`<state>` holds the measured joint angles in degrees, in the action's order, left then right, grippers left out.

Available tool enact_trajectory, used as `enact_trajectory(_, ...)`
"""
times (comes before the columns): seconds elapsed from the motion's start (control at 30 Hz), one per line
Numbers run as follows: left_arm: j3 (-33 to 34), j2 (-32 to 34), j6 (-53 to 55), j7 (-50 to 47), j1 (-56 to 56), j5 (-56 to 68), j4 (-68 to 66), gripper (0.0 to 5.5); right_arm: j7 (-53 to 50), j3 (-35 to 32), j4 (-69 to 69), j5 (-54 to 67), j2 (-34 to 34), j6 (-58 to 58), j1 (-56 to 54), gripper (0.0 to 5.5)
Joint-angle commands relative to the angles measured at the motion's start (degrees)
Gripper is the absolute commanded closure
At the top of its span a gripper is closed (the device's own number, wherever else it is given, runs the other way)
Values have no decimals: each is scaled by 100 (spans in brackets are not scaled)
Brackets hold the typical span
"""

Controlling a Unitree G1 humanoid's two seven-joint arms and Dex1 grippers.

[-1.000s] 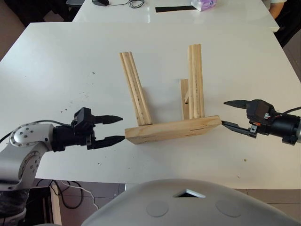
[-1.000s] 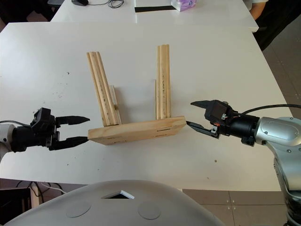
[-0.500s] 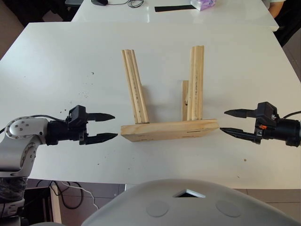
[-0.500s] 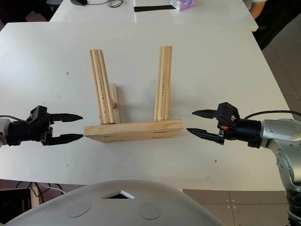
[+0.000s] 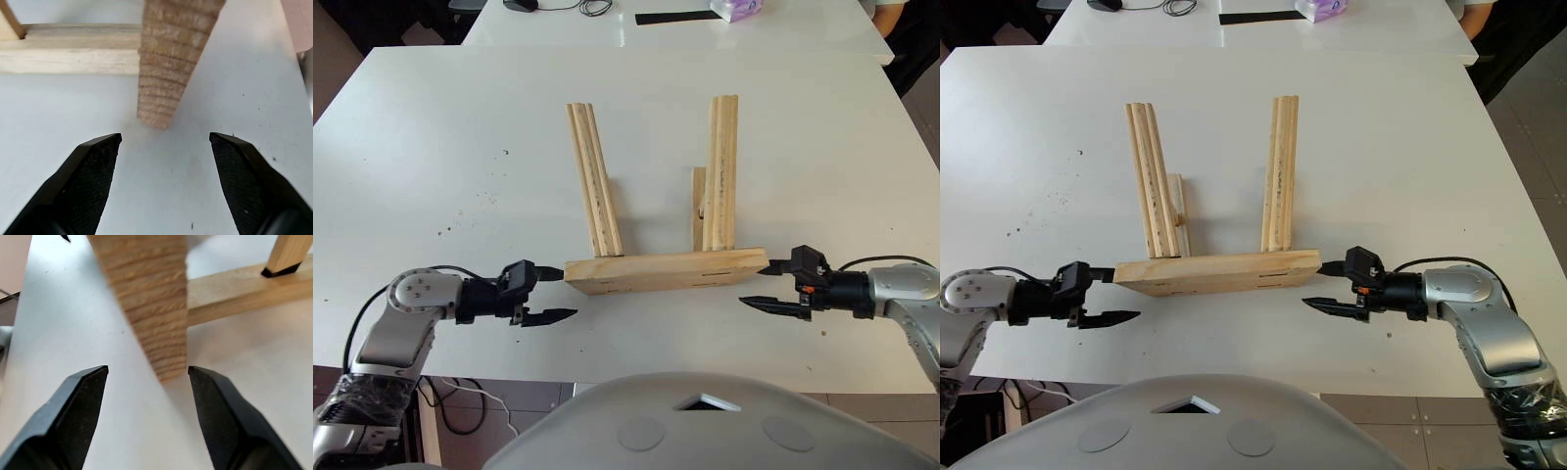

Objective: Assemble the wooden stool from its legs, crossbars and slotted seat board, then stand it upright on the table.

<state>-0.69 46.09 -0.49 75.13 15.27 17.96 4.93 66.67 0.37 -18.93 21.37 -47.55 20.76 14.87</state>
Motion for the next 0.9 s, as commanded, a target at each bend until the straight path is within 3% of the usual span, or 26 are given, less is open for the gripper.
enact_trajectory(0.03, -180, -241, -384, -236, -147, -266, -338, 213, -120, 104, 298, -175, 70, -240, -244, 245)
enact_trajectory(0.43, -565, -584, -372, -354, -484, -254, -434, 213, -17, 673, 565, -291, 229, -427, -585, 245)
enact_trajectory(0.77, -641, -564, -306, -203, -663, -120, -441, 379, 19, 831, 589, -368, 185, -606, -570, 389)
enact_trajectory(0.9, -584, -524, -121, -128, -630, 100, -118, 396, -42, 782, 489, -242, 229, -416, -523, 393)
